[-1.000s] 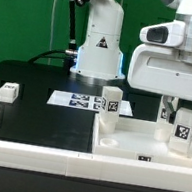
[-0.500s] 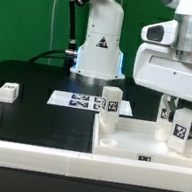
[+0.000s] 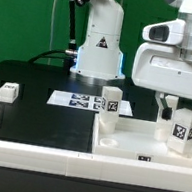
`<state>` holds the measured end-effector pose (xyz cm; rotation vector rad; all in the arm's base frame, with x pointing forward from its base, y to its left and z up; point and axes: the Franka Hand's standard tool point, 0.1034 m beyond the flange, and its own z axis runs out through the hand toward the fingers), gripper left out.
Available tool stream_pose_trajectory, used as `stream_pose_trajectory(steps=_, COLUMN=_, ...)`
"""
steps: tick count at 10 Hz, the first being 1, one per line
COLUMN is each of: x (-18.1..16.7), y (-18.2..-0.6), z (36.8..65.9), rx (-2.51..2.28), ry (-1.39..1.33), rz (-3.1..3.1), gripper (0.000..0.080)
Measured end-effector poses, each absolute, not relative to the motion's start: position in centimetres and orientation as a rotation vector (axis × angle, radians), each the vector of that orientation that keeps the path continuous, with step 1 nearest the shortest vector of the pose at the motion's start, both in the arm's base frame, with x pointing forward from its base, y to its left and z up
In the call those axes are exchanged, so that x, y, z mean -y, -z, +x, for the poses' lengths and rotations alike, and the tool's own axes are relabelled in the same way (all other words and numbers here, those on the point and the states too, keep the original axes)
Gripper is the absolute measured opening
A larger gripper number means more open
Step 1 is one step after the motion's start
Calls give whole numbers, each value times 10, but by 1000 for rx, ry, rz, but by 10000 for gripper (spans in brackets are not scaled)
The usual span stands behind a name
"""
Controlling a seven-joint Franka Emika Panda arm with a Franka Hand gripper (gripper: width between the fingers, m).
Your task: Assemble square table
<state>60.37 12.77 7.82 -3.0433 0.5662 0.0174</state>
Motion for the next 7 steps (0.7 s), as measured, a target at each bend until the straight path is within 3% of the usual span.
stream_pose_trajectory(steps=7, x=-124, y=-78, z=600, rx=371, ry=-46, rz=-3081, gripper=649)
